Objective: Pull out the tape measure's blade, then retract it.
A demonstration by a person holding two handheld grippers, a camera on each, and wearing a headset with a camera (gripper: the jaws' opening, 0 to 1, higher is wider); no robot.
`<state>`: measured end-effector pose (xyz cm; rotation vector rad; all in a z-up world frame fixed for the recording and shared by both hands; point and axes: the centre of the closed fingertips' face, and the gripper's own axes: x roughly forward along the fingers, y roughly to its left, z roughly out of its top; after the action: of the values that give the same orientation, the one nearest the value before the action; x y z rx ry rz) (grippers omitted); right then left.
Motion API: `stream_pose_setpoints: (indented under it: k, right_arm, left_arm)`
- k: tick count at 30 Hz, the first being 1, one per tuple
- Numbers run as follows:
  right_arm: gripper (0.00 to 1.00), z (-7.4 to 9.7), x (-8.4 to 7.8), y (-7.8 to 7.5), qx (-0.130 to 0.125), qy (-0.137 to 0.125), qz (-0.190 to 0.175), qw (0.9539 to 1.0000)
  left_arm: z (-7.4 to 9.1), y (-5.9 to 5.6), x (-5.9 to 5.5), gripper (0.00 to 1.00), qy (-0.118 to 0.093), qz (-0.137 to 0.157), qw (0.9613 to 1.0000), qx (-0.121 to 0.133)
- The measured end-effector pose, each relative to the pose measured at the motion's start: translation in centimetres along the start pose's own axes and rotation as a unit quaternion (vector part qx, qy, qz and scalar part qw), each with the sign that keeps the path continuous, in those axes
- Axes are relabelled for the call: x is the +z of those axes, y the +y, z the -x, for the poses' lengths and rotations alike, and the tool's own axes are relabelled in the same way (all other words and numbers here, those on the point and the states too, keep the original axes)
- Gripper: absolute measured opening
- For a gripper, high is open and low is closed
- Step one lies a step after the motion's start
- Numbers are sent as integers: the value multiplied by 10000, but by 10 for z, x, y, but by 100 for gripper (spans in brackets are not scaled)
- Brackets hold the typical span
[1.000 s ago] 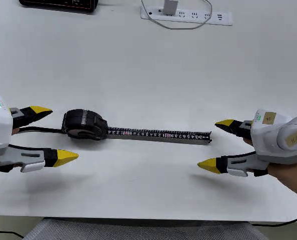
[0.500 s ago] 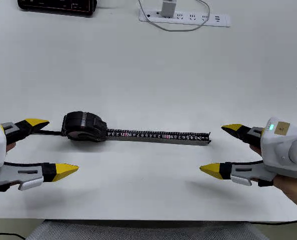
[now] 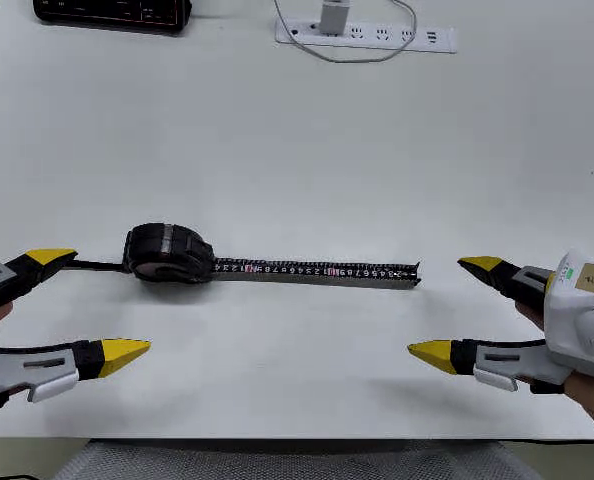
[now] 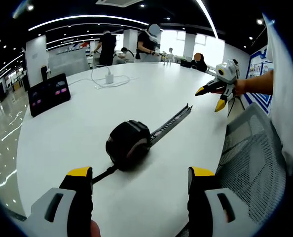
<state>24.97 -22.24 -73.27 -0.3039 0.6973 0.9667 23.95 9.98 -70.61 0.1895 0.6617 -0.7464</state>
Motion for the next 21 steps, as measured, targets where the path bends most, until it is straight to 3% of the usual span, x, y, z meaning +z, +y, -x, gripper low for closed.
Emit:
stream_pose_setpoints:
  k: [13,21]
  right_arm:
    - [80,15,-7,5,-168,-109,-206,9996]
    - [82,18,-7,12,-268,-199,-308,9990]
  left_arm:
    - [18,-3,-11,82,-109,251,9992,304]
    - [19,-4,-15,84,-149,399,9981,448]
